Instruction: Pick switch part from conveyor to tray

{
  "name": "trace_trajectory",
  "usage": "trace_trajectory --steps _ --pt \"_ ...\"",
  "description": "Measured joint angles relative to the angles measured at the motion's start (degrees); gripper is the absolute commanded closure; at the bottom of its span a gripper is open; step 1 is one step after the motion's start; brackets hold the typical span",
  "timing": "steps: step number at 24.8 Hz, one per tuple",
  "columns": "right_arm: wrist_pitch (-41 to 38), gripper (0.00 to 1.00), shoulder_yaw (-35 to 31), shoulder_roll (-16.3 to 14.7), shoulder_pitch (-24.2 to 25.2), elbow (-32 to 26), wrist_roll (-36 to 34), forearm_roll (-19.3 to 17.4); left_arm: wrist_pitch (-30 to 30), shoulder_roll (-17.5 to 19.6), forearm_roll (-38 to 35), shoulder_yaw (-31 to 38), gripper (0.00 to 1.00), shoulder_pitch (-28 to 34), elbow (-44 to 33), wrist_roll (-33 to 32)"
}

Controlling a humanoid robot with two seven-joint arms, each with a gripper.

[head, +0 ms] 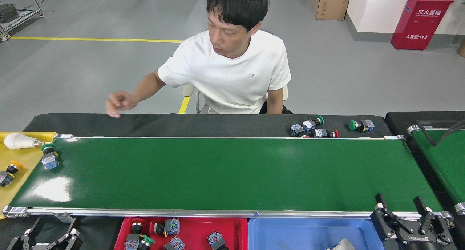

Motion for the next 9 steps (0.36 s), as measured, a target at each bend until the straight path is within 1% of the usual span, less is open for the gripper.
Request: trace_trajectory --steps 3,5,7,9 --pt "-0.06 0.0 -0.48 0.32 0.48 -0.01 0.02 0.0 4.0 -1.53 0.0 -3.7 0.0 1.9 -4.04 0.07" --pt "-0.15 0.0 -0.5 0.33 0.53 -0.16 0.02 0.0 5.86 -3.35 -0.07 -5.55 0.0 3.56 -6.73 0.08" --pt "-0.37 0.0 -0.49 0.33 0.54 -0.28 0.03 0.0 7.0 -5.59 -0.81 -6.28 0.0 3.87 -8.23 0.09" --pt "-0.75 0.0 -0.51 0.33 1.28 -0.52 0.03 0.0 7.72 -6.58 -1.94 -7.3 0.0 3.93 -8.87 0.1"
